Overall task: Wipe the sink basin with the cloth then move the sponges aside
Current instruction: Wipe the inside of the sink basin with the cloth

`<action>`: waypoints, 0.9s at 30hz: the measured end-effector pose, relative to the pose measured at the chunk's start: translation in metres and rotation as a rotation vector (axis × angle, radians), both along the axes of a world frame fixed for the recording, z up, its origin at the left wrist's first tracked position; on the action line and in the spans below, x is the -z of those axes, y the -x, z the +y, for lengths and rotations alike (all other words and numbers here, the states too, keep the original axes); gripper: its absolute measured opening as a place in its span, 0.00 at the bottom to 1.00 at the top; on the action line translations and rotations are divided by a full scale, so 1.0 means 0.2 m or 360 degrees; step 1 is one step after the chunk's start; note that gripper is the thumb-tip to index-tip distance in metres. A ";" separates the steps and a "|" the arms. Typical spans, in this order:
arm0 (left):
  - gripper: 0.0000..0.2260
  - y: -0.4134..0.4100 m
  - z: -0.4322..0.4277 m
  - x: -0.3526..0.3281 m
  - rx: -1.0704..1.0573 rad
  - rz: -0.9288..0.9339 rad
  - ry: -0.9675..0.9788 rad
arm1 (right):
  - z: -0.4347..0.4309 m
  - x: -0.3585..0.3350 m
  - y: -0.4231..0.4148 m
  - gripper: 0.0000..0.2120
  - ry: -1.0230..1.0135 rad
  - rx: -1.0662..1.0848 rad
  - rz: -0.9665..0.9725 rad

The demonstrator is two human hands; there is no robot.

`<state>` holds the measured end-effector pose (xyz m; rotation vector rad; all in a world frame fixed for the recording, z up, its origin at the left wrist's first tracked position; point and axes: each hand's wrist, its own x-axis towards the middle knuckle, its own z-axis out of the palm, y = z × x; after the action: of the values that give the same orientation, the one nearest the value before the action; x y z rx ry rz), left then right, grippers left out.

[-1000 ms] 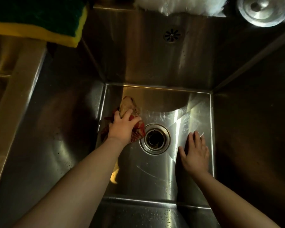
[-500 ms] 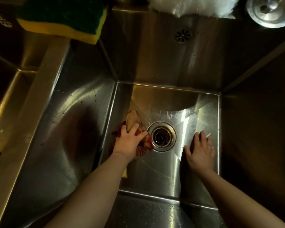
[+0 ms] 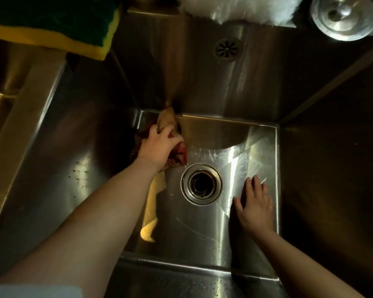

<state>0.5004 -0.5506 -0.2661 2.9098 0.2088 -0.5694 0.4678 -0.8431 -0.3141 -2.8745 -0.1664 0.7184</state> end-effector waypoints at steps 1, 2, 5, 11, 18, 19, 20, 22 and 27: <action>0.24 -0.03 -0.01 0.00 -0.0025 -0.0067 0.0003 | 0.00 0.00 0.00 0.33 0.0002 0.0003 0.0000; 0.24 -0.05 -0.03 0.01 -0.0018 -0.0115 0.0011 | 0.00 0.00 0.00 0.33 0.0003 0.0005 0.0001; 0.25 -0.10 -0.09 0.04 0.0055 -0.0218 0.0079 | 0.00 0.01 -0.01 0.34 -0.0019 0.0005 0.0012; 0.32 -0.15 -0.18 0.11 0.0092 -0.0126 0.0166 | -0.01 0.02 -0.01 0.34 -0.0025 0.0007 0.0026; 0.26 -0.14 -0.22 0.10 -0.0001 0.0041 0.0140 | -0.01 0.02 -0.01 0.35 -0.0054 0.0039 0.0049; 0.25 -0.13 -0.23 0.09 -0.0004 0.0017 0.0157 | -0.01 0.02 -0.01 0.35 -0.0058 0.0045 0.0051; 0.24 -0.12 -0.24 0.08 0.0001 0.0003 0.0174 | -0.01 0.02 -0.01 0.35 -0.0062 0.0051 0.0053; 0.26 -0.09 -0.27 0.08 0.0087 0.0004 0.0193 | 0.00 0.02 -0.01 0.35 -0.0064 0.0055 0.0056; 0.29 -0.02 -0.26 0.11 0.0412 0.0049 0.0133 | 0.00 0.02 -0.01 0.35 -0.0062 0.0057 0.0054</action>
<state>0.5047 -0.6031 -0.2875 2.8666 -0.1869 -0.6447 0.4699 -0.8440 -0.3182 -2.8189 -0.1226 0.7481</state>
